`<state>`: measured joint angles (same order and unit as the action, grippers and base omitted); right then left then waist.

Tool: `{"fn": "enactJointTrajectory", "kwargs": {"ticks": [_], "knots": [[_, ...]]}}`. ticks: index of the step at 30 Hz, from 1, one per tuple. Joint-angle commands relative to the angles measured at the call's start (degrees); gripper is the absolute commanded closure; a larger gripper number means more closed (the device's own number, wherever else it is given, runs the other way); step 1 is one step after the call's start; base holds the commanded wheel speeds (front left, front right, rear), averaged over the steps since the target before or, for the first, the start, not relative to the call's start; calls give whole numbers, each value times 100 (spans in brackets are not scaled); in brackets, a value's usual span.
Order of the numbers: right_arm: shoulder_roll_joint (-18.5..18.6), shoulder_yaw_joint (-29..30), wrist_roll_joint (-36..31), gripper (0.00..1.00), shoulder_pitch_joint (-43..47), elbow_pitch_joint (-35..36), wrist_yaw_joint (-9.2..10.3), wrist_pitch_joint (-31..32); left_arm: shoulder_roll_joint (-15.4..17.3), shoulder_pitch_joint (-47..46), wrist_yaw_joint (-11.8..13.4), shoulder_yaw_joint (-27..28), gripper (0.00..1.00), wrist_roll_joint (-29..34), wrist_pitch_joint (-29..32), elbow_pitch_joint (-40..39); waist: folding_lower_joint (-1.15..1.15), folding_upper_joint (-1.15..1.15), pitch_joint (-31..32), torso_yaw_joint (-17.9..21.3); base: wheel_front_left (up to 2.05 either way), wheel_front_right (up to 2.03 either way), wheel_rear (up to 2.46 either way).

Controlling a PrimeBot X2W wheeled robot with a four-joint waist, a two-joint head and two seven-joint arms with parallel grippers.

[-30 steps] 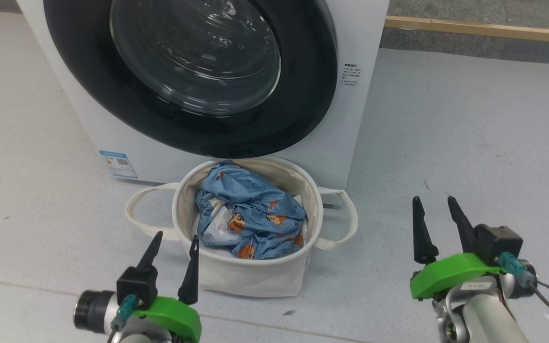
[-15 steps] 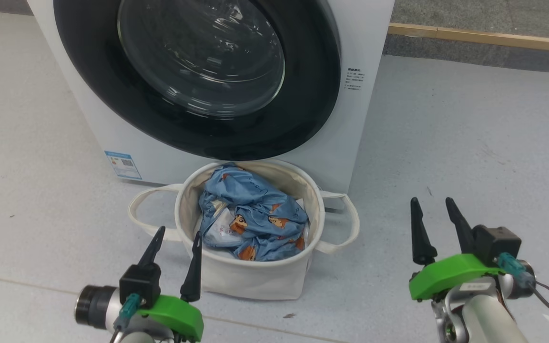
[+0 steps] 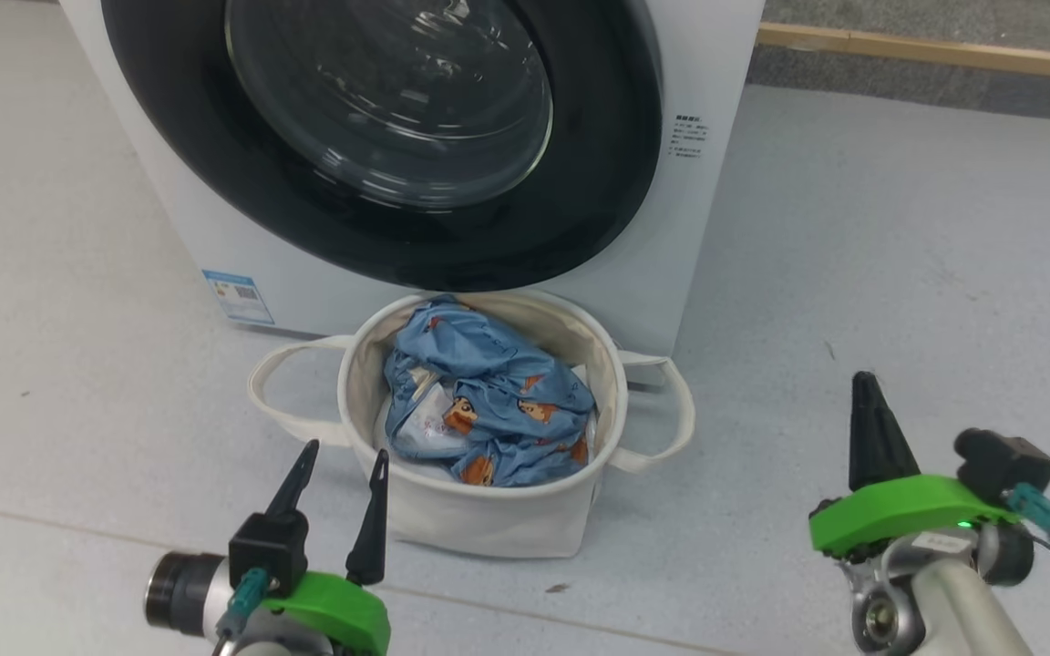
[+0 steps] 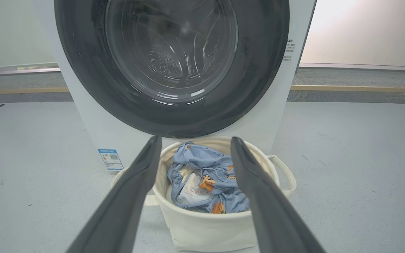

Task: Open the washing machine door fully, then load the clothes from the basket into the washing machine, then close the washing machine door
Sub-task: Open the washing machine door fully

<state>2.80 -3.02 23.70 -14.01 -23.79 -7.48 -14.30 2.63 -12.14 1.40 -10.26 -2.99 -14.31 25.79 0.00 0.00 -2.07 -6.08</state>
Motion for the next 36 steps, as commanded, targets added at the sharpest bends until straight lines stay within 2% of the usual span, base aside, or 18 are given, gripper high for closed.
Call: {"fn": "enactJointTrajectory", "kwargs": {"ticks": [1, 5, 7, 11, 19, 24, 33, 36], "knots": [[8, -115, 118, 100, -321, 155, -1, -70, 55, -232, -16, 172, 0, -24, -69, -208, 0, 0, -45, -21, 0, 0, 0], [8, -185, 1510, 100, -684, -255, -1, -70, 47, -319, -43, 146, 0, -59, -69, -220, 0, 0, -232, -72, 0, 0, 0], [8, -248, 2432, 100, -973, -564, -1, -70, 44, -376, -63, 120, 0, -56, -69, -231, 0, 0, -341, -101, 0, 0, 0], [8, -401, 3338, 100, -1737, -1186, -1, -66, 38, -529, -72, 90, 0, -74, -69, -273, 0, 0, -675, -197, 0, 0, 0], [86, -416, 3999, 100, -3395, -1946, -1, 488, 28, -967, -106, -16, 0, -207, -69, -429, 0, 0, -1624, -508, 0, 0, 0], [437, -497, 4074, 100, -4086, -2067, -1, 806, 26, -1283, -53, -222, 0, -487, -69, -543, 0, 0, -2141, -839, 0, 0, 0], [749, -525, 4923, 100, -4820, -1550, -1, 1580, 25, -1620, 71, -385, 0, -763, -69, -645, 0, 0, -2728, -1224, 0, 0, 0], [845, -587, 5011, 100, -4903, -1415, -1, 1635, 25, -1641, 94, -432, 0, -821, -69, -661, 0, 0, -2805, -1281, 0, 0, 0]]}}
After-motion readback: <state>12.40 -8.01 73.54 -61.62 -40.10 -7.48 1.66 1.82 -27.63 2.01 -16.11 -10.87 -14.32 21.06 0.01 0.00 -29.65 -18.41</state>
